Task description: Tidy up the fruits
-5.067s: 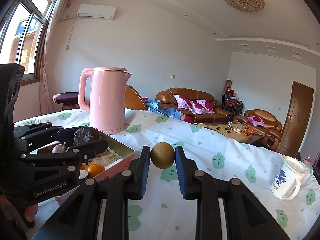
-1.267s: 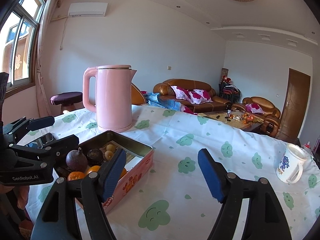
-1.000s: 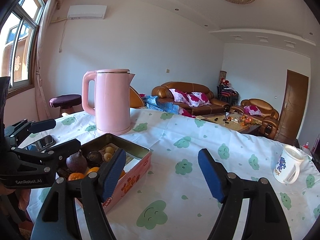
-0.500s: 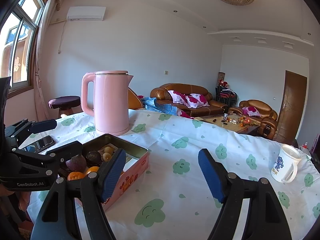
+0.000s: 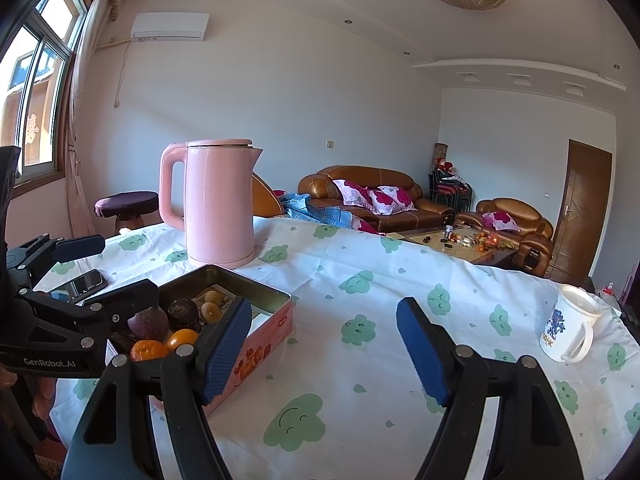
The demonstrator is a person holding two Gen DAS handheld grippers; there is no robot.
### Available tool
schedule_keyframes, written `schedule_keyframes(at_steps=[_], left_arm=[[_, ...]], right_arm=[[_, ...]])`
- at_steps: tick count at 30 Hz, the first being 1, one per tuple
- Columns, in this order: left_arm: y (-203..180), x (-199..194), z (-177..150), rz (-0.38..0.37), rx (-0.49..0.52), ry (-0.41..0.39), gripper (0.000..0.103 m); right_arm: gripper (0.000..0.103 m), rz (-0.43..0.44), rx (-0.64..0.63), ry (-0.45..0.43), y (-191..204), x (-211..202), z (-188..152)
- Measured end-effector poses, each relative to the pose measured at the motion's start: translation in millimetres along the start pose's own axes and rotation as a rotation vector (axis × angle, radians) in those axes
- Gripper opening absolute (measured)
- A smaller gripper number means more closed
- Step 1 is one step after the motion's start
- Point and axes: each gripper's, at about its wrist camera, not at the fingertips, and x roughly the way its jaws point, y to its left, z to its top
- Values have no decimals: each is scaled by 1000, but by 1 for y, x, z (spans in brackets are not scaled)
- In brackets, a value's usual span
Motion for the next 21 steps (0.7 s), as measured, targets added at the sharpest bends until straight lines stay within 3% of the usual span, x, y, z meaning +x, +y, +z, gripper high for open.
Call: schedule_keyframes(at_steps=[13, 21], left_arm=[[-2, -1, 3, -32, -3, -6, 103], [0, 1, 2, -5, -1, -11, 103]], right_arm=[[76, -4, 2, 3, 2, 3, -1], [76, -4, 4, 2, -1, 2, -2]])
